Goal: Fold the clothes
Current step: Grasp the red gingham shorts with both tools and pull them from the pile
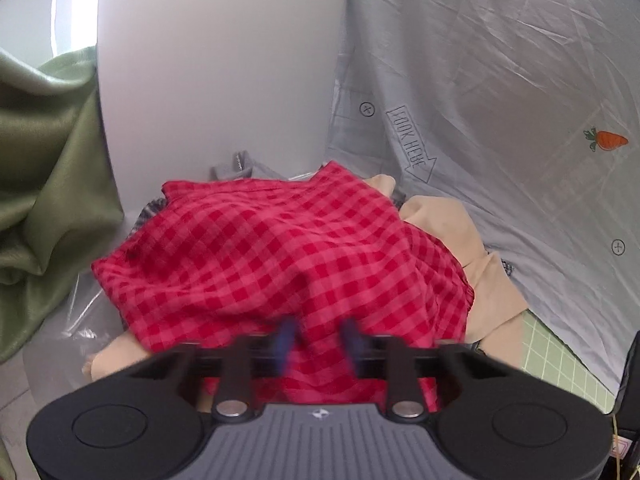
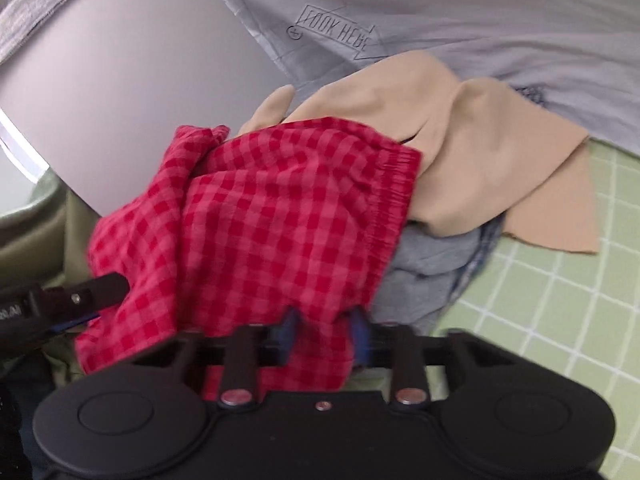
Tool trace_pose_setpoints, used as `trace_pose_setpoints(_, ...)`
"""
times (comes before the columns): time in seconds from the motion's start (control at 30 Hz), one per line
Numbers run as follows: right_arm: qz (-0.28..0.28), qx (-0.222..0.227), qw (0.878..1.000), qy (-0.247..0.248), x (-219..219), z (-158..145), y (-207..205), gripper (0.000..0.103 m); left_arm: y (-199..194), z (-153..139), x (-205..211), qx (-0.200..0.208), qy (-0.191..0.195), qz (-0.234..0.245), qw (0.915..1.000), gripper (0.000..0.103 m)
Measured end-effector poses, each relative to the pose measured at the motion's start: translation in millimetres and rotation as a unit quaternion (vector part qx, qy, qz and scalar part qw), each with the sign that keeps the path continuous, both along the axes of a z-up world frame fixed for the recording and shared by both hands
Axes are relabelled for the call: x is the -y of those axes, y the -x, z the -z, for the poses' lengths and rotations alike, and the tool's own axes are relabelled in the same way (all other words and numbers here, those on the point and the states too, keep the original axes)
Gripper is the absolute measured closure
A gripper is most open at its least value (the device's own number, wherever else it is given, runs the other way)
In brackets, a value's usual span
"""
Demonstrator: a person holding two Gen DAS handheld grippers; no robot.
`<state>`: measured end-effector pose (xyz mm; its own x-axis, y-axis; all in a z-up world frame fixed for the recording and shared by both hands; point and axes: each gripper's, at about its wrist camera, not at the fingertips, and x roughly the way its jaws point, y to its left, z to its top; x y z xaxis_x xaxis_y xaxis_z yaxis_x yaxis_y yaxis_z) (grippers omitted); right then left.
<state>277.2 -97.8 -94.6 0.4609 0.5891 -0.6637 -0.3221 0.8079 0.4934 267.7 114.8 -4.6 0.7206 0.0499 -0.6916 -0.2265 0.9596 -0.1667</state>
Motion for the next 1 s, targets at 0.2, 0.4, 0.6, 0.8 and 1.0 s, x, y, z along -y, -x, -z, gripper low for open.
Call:
trace_pose_setpoints(0.2,0.033,0.073,0.997,-0.004,28,-27,32,0.102,26,-18,4,0.028,0.007,-0.001,0.9996,0.101)
trace_pose_setpoints(0.4,0.12,0.151,0.981,0.028,112,-68,103,0.102,85,-41,45,0.036,0.046,0.077,0.9953,0.101)
trace_pose_setpoints(0.6,0.249,0.142,0.947,0.146,239,-67,209,0.102,161,-18,124,-0.031,0.084,0.181,0.9794,0.095)
trace_pose_setpoints(0.8,0.359,-0.005,0.906,0.225,361,-22,318,0.091,219,18,181,-0.114,0.076,0.192,0.9719,0.074)
trace_pose_setpoints(1.0,0.414,-0.027,0.89,0.19,421,-27,392,0.078,241,26,220,-0.131,0.059,0.181,0.9728,0.056)
